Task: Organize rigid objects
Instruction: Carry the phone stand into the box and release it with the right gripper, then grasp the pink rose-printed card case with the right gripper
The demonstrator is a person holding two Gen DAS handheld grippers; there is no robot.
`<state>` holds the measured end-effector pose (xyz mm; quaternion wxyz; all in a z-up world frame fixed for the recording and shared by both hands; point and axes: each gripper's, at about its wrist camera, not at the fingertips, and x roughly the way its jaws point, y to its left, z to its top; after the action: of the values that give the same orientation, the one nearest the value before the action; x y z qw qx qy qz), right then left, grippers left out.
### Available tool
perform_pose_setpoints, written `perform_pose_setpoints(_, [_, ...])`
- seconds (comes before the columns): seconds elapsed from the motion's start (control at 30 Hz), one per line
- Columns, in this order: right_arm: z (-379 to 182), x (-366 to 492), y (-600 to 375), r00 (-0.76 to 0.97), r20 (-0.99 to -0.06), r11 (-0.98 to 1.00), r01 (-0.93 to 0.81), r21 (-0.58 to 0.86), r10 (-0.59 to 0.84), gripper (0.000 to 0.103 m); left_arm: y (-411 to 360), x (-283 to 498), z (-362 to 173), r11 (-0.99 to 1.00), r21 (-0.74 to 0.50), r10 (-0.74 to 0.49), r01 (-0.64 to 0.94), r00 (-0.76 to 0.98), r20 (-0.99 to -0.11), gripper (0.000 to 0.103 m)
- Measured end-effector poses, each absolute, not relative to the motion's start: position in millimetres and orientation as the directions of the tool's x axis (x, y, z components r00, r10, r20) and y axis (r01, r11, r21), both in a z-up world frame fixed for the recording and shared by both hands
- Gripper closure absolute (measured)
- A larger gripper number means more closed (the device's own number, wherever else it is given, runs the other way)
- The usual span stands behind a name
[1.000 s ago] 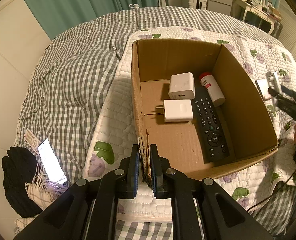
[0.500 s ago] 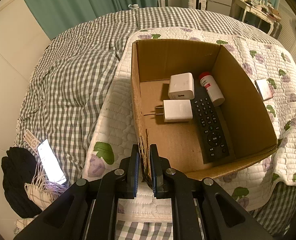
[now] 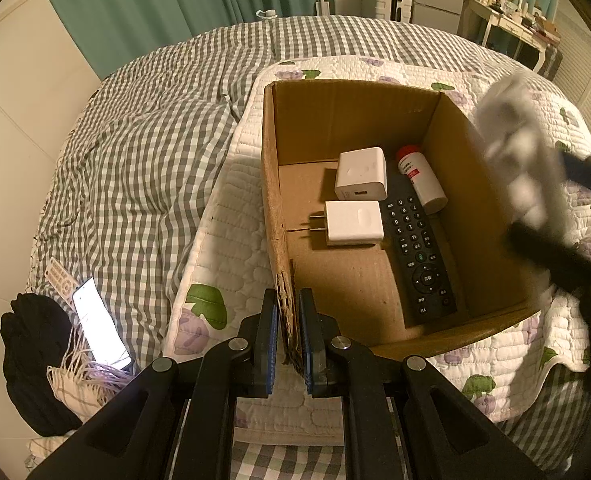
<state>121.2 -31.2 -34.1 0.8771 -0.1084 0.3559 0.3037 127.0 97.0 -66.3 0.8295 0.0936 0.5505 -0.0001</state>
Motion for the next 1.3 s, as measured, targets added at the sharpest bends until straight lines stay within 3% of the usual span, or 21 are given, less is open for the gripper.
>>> perform_pose_setpoints(0.53, [-98, 157, -7, 0.441, -0.802, 0.811, -0.578, 0.089, 0.402, 0.037, 98, 128, -66, 0.983, 0.152, 0.098, 0.107, 0.399, -0.912, 0.093])
perform_pose_setpoints(0.7, [-85, 160, -14, 0.500, -0.755, 0.826, -0.555, 0.097, 0.425, 0.026, 97, 128, -67, 0.981, 0.161, 0.104, 0.112, 0.398, -0.911, 0.093])
perform_pose_setpoints(0.9, [-52, 160, -51, 0.618, -0.671, 0.865, -0.496, 0.071, 0.410, 0.020, 98, 127, -66, 0.981, 0.157, 0.101, 0.112, 0.399, -0.911, 0.093])
perform_pose_setpoints(1.03, [-34, 166, -105, 0.707, -0.625, 0.918, -0.394, 0.039, 0.331, 0.016, 99, 126, -67, 0.982, 0.155, 0.099, 0.110, 0.400, -0.911, 0.093])
perform_pose_setpoints(1.3, [-50, 188, -228, 0.753, -0.658, 0.994, -0.082, -0.066, 0.018, 0.016, 99, 126, -67, 0.982, 0.154, 0.098, 0.110, 0.399, -0.912, 0.093])
